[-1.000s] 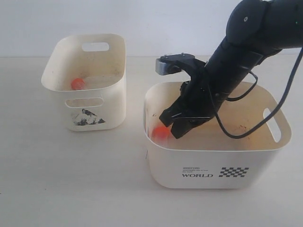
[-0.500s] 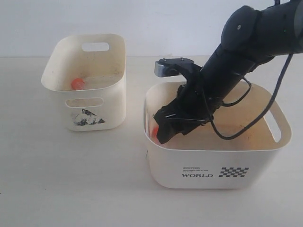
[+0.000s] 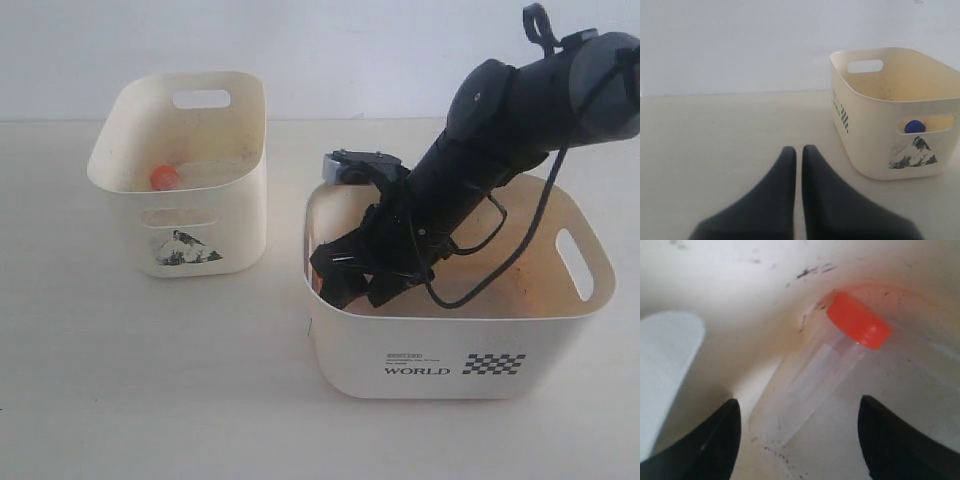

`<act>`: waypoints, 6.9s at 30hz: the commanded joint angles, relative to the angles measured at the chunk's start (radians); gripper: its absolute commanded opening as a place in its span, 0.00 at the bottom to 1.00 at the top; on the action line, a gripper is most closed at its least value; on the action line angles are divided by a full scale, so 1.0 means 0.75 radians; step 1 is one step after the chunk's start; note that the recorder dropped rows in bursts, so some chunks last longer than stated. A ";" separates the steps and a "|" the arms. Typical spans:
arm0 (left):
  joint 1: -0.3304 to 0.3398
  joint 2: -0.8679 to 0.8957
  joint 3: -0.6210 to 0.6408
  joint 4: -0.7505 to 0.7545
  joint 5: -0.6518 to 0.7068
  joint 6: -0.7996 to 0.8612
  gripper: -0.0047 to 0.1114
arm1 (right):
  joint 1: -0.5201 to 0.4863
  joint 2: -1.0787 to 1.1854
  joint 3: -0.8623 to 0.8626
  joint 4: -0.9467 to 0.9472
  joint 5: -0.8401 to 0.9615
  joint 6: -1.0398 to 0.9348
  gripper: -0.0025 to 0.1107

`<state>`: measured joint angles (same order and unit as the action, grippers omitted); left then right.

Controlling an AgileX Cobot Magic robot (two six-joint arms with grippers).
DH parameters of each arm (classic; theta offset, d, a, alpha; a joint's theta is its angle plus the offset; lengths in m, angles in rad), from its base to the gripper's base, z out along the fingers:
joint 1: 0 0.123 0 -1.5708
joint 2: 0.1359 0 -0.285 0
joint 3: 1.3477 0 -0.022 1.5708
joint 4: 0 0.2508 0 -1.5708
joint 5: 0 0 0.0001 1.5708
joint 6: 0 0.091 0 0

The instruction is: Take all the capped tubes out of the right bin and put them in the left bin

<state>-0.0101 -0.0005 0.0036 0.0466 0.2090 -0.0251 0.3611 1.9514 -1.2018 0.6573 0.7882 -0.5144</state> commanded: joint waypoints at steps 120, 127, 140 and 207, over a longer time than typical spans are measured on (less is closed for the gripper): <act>0.000 0.001 -0.005 0.003 0.000 -0.013 0.08 | 0.122 0.019 0.003 0.045 -0.218 -0.055 0.63; 0.000 0.001 -0.005 0.003 0.000 -0.013 0.08 | 0.122 0.019 0.003 0.040 -0.232 -0.055 0.63; 0.000 0.001 -0.005 0.003 0.000 -0.013 0.08 | 0.122 0.019 0.003 -0.035 -0.237 -0.023 0.63; 0.000 0.001 -0.005 0.003 0.000 -0.013 0.08 | -0.001 -0.075 -0.009 0.202 -0.001 -0.456 0.70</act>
<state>-0.0101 -0.0005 0.0036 0.0466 0.2090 -0.0251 0.3664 1.9041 -1.2143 0.7957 0.8074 -0.8375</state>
